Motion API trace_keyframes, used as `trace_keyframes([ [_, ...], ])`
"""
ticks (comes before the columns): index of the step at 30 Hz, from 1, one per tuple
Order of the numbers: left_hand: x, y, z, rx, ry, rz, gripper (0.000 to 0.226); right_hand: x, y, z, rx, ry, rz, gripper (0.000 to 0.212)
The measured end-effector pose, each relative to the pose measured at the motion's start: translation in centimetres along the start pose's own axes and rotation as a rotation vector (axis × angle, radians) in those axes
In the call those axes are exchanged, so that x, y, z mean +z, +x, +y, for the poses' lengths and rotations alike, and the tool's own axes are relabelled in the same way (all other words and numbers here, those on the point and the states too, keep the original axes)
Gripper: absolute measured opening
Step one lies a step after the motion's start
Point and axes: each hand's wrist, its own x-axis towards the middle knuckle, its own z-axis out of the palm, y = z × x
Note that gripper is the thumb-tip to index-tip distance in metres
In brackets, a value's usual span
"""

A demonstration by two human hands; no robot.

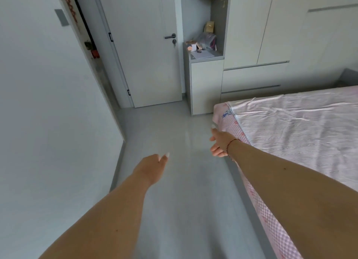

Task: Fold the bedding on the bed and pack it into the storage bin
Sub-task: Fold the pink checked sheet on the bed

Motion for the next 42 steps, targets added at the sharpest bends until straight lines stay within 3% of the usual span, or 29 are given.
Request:
trace_keyframes([
  [4, 0.4, 6.4, 6.1, 0.049, -0.003, -0.037, 0.044, -7.1, 3.8, -0.7, 0.039, 0.038, 0.087, 0.067],
  [15, 3.2, 23.8, 23.3, 0.229, 0.014, -0.109, 0.057, -23.6, 14.6, -3.2, 0.083, 0.021, 0.236, 0.075],
  [33, -1.4, 53.8, 32.5, 0.465, 0.078, -0.156, 0.067, -31.4, 35.1, -14.7, 0.123, 0.170, 0.418, 0.072],
  [42, -0.6, 63.6, 37.2, 0.503, 0.034, -0.250, 0.058, -35.2, 43.0, -17.9, 0.185, 0.224, 0.497, 0.060],
])
